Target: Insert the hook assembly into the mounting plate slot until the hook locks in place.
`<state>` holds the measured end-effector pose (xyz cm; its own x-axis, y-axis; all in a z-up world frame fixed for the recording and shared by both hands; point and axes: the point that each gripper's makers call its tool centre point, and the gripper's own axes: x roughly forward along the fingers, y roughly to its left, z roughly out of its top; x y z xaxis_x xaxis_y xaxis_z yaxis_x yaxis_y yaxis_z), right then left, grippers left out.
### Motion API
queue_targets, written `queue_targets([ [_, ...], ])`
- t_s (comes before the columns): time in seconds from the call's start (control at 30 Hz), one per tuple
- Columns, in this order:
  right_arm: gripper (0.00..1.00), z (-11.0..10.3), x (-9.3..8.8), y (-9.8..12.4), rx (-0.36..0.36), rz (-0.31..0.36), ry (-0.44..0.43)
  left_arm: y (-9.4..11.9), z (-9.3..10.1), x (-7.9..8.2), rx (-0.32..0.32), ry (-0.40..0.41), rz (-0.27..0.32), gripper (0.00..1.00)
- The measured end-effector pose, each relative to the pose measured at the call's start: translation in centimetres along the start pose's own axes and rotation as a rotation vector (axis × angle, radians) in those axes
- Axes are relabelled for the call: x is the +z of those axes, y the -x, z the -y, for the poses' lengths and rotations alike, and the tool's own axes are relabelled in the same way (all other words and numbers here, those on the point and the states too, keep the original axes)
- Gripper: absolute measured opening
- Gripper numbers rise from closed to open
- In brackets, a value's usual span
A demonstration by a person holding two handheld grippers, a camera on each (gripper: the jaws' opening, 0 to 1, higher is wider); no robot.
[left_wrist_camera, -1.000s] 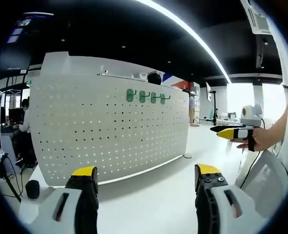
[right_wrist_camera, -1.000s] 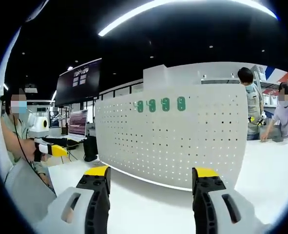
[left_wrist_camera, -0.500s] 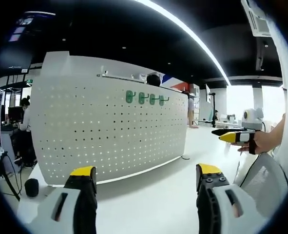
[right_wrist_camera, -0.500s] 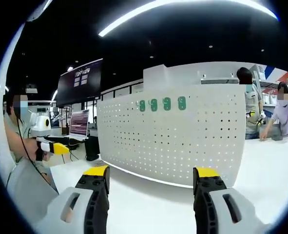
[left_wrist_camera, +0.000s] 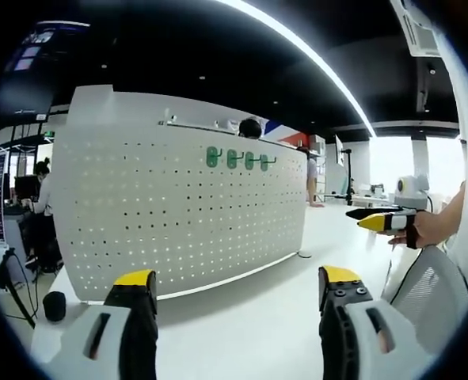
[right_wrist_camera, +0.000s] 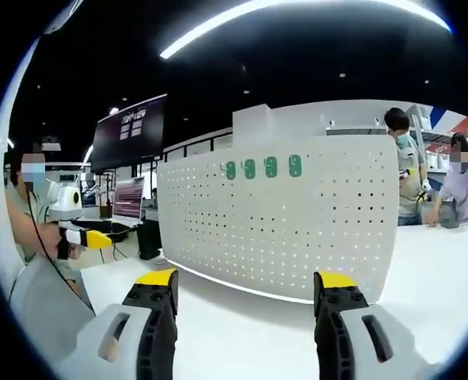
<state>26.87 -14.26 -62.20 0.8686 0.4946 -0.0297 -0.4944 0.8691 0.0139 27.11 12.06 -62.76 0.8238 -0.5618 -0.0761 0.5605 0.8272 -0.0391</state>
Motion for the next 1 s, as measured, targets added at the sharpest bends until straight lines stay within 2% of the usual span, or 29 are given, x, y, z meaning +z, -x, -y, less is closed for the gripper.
queue_targets([
  [1.0,0.67,-0.22,-0.52,0.27,-0.004,-0.006,0.012,0.33,-0.07,-0.2,0.007,-0.004,0.002,0.85],
])
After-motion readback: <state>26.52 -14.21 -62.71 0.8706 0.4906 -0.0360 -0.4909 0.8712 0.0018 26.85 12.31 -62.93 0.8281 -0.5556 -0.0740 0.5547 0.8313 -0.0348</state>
